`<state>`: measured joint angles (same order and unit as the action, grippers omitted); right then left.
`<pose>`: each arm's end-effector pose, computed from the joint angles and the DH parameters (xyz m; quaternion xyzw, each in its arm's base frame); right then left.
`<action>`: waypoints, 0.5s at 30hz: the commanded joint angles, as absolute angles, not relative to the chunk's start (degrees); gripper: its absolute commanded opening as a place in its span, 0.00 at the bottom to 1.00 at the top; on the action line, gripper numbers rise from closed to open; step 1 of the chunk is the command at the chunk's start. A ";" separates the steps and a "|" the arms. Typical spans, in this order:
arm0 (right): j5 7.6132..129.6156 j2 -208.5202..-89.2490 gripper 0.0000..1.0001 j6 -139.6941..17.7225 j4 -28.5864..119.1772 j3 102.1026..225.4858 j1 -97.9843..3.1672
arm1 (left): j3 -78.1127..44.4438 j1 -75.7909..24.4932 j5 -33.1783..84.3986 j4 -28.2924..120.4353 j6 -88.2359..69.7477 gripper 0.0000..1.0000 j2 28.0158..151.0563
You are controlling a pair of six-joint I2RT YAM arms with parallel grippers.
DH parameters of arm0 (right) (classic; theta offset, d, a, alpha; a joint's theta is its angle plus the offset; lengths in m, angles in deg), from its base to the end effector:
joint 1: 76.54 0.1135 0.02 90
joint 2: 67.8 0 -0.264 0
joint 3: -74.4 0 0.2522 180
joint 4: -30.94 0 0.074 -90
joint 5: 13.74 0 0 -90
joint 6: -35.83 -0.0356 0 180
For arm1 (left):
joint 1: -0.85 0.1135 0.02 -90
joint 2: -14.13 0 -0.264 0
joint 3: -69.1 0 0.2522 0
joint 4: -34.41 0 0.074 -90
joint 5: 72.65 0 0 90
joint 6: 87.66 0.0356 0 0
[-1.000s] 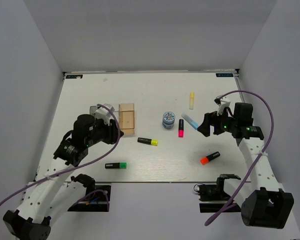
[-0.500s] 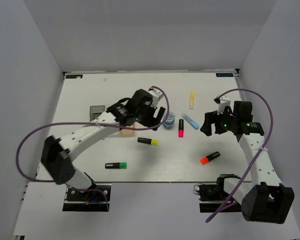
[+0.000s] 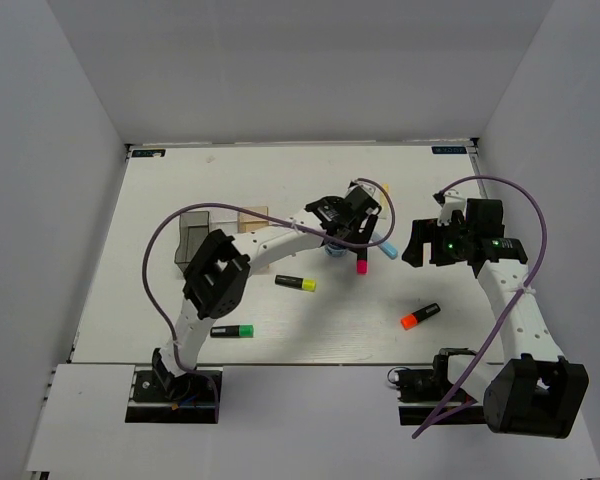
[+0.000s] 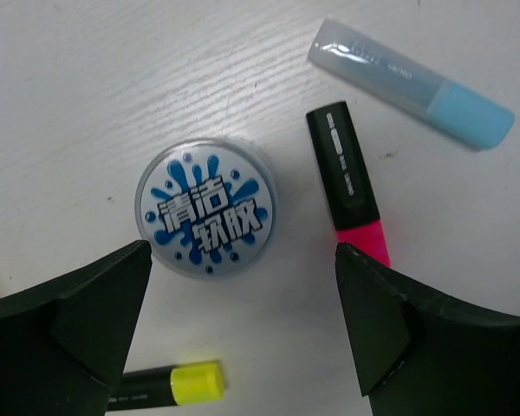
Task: Sort the stationery into containers
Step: Pick up the stationery from the center of the board.
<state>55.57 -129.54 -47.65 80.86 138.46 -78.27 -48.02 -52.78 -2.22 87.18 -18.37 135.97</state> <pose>0.2196 0.0060 0.2770 -0.1032 0.9137 0.1414 0.3669 0.2874 -0.3701 0.2263 0.2224 0.9208 -0.0366 0.3184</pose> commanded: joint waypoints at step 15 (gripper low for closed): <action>56.13 -129.59 0.91 -47.84 80.65 140.10 -78.29 | -52.24 -48.63 -1.82 84.56 -22.62 0.98 141.92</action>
